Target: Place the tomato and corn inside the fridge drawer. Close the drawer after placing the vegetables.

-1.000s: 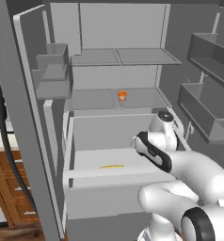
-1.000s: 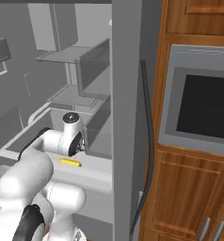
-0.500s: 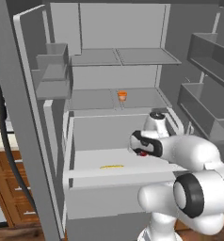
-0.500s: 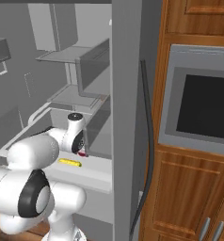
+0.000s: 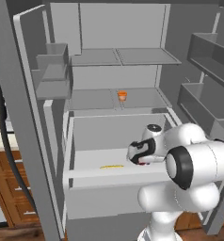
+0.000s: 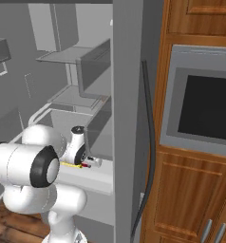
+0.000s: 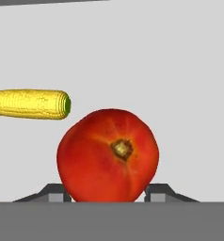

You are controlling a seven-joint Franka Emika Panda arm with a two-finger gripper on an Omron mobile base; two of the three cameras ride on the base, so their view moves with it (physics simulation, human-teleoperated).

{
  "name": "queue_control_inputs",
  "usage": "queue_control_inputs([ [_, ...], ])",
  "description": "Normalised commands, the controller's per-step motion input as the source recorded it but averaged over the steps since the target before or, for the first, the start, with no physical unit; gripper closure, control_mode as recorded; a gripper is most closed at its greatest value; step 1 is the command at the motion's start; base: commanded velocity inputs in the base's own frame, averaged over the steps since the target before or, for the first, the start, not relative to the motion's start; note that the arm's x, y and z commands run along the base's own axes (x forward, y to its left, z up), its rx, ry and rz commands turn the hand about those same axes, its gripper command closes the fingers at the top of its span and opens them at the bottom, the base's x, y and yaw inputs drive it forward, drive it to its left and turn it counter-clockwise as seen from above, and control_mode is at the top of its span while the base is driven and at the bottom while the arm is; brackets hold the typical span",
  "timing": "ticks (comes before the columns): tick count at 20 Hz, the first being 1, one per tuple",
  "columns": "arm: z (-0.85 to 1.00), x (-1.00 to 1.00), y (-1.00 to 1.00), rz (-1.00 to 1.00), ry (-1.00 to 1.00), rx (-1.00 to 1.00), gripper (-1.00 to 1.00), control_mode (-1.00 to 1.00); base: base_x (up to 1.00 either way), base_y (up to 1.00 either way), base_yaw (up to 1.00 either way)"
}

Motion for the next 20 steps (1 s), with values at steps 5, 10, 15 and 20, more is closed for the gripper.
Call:
queue_control_inputs([
  [5,-0.45,0.00,0.00,0.00,0.00,0.00,1.00,-1.00,0.00,0.00,0.00],
  [10,-0.39,-0.05,0.00,0.00,-0.01,0.00,-1.00,-1.00,0.00,0.00,0.00],
  [15,0.22,-0.16,0.00,-0.04,-0.10,0.00,-1.00,-1.00,0.00,0.00,0.00],
  [20,0.89,-0.25,0.03,-0.03,-0.23,0.00,-1.00,-1.00,0.00,0.00,0.00],
])
